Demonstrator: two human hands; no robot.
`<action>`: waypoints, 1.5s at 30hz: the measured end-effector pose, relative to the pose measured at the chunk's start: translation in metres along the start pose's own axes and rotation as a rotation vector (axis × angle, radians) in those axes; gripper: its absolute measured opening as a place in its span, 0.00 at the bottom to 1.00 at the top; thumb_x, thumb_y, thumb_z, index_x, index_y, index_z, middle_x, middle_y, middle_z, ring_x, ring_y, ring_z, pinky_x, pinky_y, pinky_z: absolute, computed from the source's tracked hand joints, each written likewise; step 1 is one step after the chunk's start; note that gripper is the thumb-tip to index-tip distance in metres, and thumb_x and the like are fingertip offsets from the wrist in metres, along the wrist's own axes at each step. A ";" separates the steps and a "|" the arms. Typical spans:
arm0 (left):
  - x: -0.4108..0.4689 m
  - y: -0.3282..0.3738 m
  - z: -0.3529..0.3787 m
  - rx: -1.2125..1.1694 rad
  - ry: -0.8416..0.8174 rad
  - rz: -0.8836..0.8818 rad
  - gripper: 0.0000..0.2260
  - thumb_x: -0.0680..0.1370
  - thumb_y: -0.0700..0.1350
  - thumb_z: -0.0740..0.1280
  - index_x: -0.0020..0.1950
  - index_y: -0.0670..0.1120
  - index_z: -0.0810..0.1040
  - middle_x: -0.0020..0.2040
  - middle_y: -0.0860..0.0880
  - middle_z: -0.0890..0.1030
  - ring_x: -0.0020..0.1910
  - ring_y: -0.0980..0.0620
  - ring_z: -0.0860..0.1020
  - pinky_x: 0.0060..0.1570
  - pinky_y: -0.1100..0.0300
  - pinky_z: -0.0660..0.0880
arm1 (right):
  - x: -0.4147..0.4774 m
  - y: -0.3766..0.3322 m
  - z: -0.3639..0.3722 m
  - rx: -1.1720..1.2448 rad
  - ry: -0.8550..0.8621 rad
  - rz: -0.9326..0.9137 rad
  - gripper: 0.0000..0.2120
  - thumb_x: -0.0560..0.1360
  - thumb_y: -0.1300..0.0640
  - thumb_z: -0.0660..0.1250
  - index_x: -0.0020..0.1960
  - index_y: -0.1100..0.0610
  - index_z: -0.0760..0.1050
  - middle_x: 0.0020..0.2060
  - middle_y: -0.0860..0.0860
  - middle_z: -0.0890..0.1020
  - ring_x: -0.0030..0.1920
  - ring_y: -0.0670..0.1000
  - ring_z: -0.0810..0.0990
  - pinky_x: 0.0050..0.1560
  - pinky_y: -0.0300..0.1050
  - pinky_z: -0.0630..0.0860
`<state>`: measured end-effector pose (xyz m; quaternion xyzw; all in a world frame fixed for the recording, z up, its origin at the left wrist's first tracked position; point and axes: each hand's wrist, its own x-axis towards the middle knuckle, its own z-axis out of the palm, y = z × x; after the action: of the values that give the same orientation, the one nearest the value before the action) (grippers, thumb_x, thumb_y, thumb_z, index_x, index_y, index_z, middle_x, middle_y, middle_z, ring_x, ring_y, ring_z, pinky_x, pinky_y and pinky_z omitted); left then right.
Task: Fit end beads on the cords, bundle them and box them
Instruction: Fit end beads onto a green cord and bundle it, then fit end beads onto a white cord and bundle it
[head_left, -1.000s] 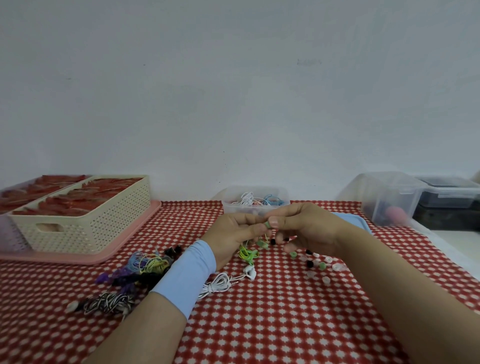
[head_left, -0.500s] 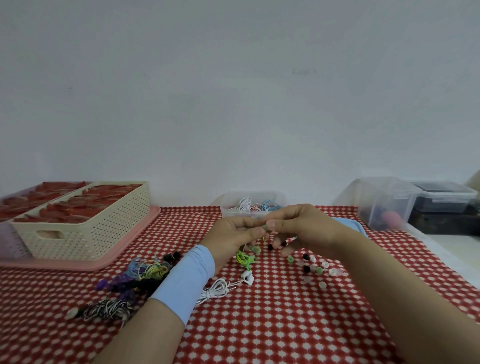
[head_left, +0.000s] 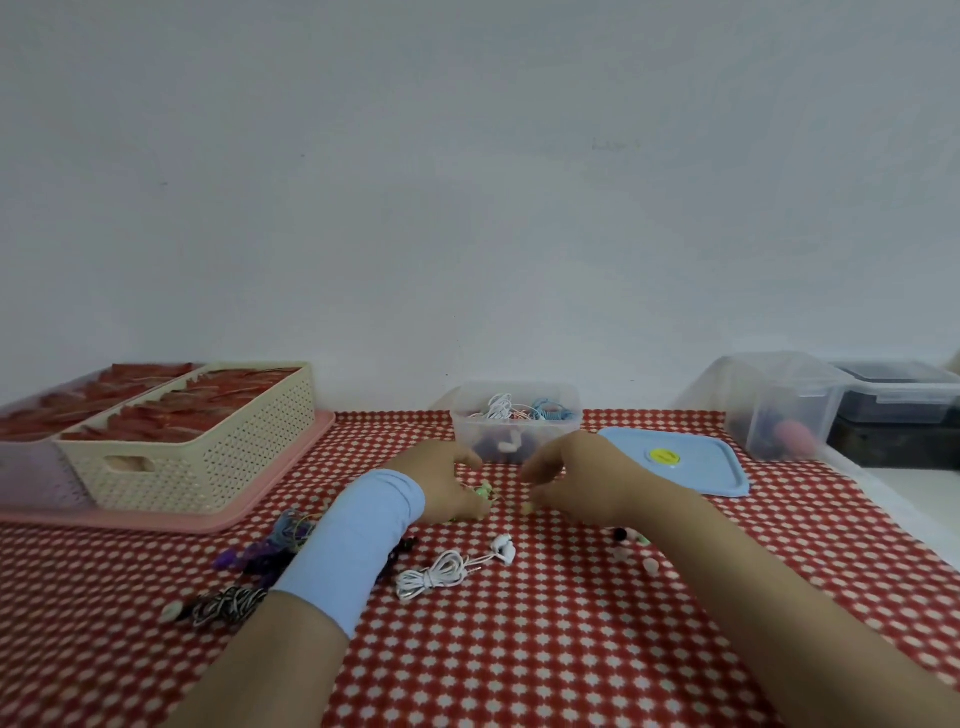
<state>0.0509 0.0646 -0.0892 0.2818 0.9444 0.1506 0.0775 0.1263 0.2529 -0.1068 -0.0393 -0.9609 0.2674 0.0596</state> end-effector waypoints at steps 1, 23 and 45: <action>-0.001 -0.002 0.000 0.046 -0.036 -0.019 0.28 0.73 0.54 0.74 0.72 0.53 0.72 0.73 0.52 0.71 0.70 0.51 0.71 0.68 0.56 0.67 | -0.001 -0.002 -0.001 -0.021 0.000 -0.004 0.14 0.77 0.55 0.72 0.62 0.50 0.83 0.58 0.46 0.84 0.54 0.44 0.81 0.61 0.39 0.75; 0.038 0.006 -0.064 -0.252 0.293 0.235 0.14 0.74 0.42 0.74 0.59 0.50 0.82 0.55 0.52 0.82 0.51 0.56 0.78 0.55 0.65 0.71 | 0.032 -0.013 -0.046 -0.012 0.278 0.055 0.03 0.75 0.52 0.72 0.47 0.48 0.85 0.45 0.43 0.85 0.48 0.45 0.82 0.54 0.47 0.80; 0.115 -0.020 -0.038 0.097 0.085 0.124 0.08 0.79 0.53 0.65 0.51 0.55 0.84 0.59 0.50 0.79 0.55 0.51 0.76 0.58 0.53 0.73 | 0.115 -0.004 -0.024 -0.366 0.043 0.042 0.12 0.82 0.49 0.63 0.62 0.42 0.82 0.61 0.40 0.82 0.60 0.47 0.79 0.57 0.43 0.76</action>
<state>-0.0631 0.1034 -0.0668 0.3365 0.9338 0.1210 0.0141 0.0155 0.2742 -0.0737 -0.0754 -0.9910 0.0887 0.0661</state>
